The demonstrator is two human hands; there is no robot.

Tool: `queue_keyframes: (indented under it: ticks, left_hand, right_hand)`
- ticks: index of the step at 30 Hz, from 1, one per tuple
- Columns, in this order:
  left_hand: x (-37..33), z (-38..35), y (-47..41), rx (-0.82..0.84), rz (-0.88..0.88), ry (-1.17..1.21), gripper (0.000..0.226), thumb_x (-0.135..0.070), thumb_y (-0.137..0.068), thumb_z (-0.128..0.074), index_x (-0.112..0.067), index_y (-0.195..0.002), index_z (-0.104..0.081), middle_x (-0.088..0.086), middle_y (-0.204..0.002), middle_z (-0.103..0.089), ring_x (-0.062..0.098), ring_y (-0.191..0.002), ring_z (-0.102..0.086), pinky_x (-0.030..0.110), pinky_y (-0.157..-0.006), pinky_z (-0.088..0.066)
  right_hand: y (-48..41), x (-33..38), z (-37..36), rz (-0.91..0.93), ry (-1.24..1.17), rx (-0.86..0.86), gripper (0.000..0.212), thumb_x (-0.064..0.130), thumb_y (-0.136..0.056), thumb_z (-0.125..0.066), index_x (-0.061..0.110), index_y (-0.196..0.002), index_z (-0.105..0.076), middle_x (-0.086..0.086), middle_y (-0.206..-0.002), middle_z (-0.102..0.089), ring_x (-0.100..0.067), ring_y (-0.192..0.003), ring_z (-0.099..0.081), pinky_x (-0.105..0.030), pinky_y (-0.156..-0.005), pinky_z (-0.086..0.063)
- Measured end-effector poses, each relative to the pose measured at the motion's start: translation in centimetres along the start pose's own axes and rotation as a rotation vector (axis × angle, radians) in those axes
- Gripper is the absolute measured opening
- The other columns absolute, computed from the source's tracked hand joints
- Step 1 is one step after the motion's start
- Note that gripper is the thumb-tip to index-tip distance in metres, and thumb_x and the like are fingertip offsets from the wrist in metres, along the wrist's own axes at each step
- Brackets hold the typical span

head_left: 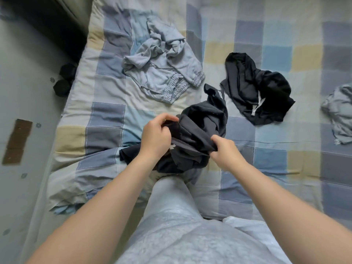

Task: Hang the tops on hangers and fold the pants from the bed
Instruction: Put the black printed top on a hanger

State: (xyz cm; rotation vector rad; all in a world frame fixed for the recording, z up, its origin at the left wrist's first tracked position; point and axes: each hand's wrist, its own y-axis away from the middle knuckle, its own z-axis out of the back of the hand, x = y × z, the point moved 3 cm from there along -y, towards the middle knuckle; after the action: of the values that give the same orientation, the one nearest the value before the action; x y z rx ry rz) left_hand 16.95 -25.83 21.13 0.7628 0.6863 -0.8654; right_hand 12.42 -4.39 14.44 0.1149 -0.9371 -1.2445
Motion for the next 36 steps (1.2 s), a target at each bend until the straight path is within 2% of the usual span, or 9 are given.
queue_keyframes:
  ticks: [6, 12, 16, 19, 23, 27, 30, 33, 36]
  left_hand:
    - [-10.2, 0.4, 8.1, -0.118, -0.276, 0.154, 0.054, 0.000, -0.076, -0.036, -0.037, -0.076, -0.075, -0.020, -0.081, -0.073, 0.003, -0.076, -0.064, 0.013, -0.070, -0.044]
    - [-19.6, 3.1, 15.0, -0.119, -0.508, 0.198, 0.044, 0.009, -0.069, -0.035, -0.024, -0.059, -0.062, -0.018, -0.060, -0.061, 0.000, -0.059, -0.052, 0.011, -0.060, -0.037]
    - [-22.6, 7.5, 18.9, -0.076, -0.614, 0.180, 0.044, 0.008, -0.065, -0.035, -0.028, -0.057, -0.058, -0.018, -0.058, -0.058, 0.003, -0.059, -0.050, 0.013, -0.059, -0.036]
    - [-23.9, 11.4, 20.8, 0.001, -0.702, 0.157, 0.043, 0.008, -0.063, -0.035, -0.028, -0.057, -0.058, -0.007, -0.060, -0.059, 0.008, -0.061, -0.051, 0.020, -0.061, -0.039]
    - [-24.4, 17.1, 22.7, 0.006, -0.792, 0.155, 0.042, 0.011, -0.062, -0.035, -0.024, -0.057, -0.058, -0.016, -0.059, -0.059, 0.003, -0.061, -0.053, 0.012, -0.060, -0.038]
    - [-23.8, 22.6, 24.1, -0.018, -0.848, 0.164, 0.044, 0.012, -0.062, -0.034, -0.025, -0.057, -0.058, -0.014, -0.056, -0.056, 0.004, -0.056, -0.048, 0.019, -0.055, -0.037]
    - [-23.4, 25.9, 24.5, -0.036, -0.855, 0.170, 0.048, 0.011, -0.062, -0.034, -0.029, -0.055, -0.059, -0.006, -0.058, -0.056, 0.012, -0.059, -0.049, 0.032, -0.056, -0.040]
    - [-23.5, 28.7, 25.1, -0.043, -0.883, 0.161, 0.045, 0.008, -0.060, -0.033, -0.030, -0.055, -0.058, -0.014, -0.058, -0.056, 0.004, -0.058, -0.047, 0.021, -0.056, -0.037]
    - [-23.6, 31.4, 25.8, -0.048, -0.912, 0.172, 0.043, 0.008, -0.059, -0.032, -0.028, -0.056, -0.056, -0.015, -0.057, -0.053, 0.003, -0.056, -0.045, 0.014, -0.053, -0.035]
  right_hand:
    - [8.6, -2.4, 3.9, 0.028, -0.219, 0.022, 0.023, 0.031, -0.085, -0.068, 0.021, -0.078, -0.048, 0.006, -0.077, -0.057, -0.013, -0.070, -0.051, -0.028, -0.057, -0.035]
    - [16.4, 1.3, 11.3, 0.116, -0.343, -0.072, 0.021, 0.042, -0.087, -0.070, 0.032, -0.103, -0.061, 0.016, -0.100, -0.066, -0.010, -0.100, -0.063, -0.024, -0.076, -0.046]
    - [21.2, 8.0, 15.6, 0.328, -0.239, -0.172, 0.078, 0.038, -0.081, -0.077, 0.045, -0.146, -0.034, 0.009, -0.144, -0.042, -0.014, -0.135, -0.032, -0.034, -0.107, -0.032]
    - [24.3, 13.6, 16.6, 0.466, -0.149, -0.151, 0.072, 0.035, -0.079, -0.079, 0.051, -0.140, -0.043, 0.010, -0.159, -0.028, -0.013, -0.145, -0.020, -0.040, -0.116, -0.021]
    - [27.0, 19.1, 16.6, 0.579, -0.273, -0.170, 0.016, 0.018, -0.083, -0.078, 0.028, -0.091, -0.068, 0.007, -0.113, -0.069, -0.010, -0.108, -0.060, -0.037, -0.104, -0.045]
    - [29.0, 23.3, 14.9, 0.663, -0.306, -0.267, 0.023, 0.009, -0.086, -0.072, -0.001, -0.074, -0.055, -0.007, -0.066, -0.050, -0.015, -0.066, -0.047, -0.034, -0.067, -0.039]
    - [30.9, 26.2, 13.6, 0.732, -0.403, -0.266, 0.034, 0.008, -0.083, -0.068, -0.009, -0.067, -0.043, -0.010, -0.065, -0.038, -0.015, -0.063, -0.038, -0.030, -0.063, -0.031]
    - [32.3, 29.0, 13.2, 0.761, -0.564, -0.209, 0.036, 0.006, -0.076, -0.065, -0.001, -0.057, -0.036, 0.000, -0.067, -0.041, -0.014, -0.065, -0.039, -0.024, -0.064, -0.032]
    - [32.9, 31.9, 12.6, 0.754, -0.640, -0.112, 0.027, 0.004, -0.074, -0.061, -0.018, -0.065, -0.046, -0.008, -0.075, -0.049, -0.022, -0.074, -0.045, -0.035, -0.073, -0.035]
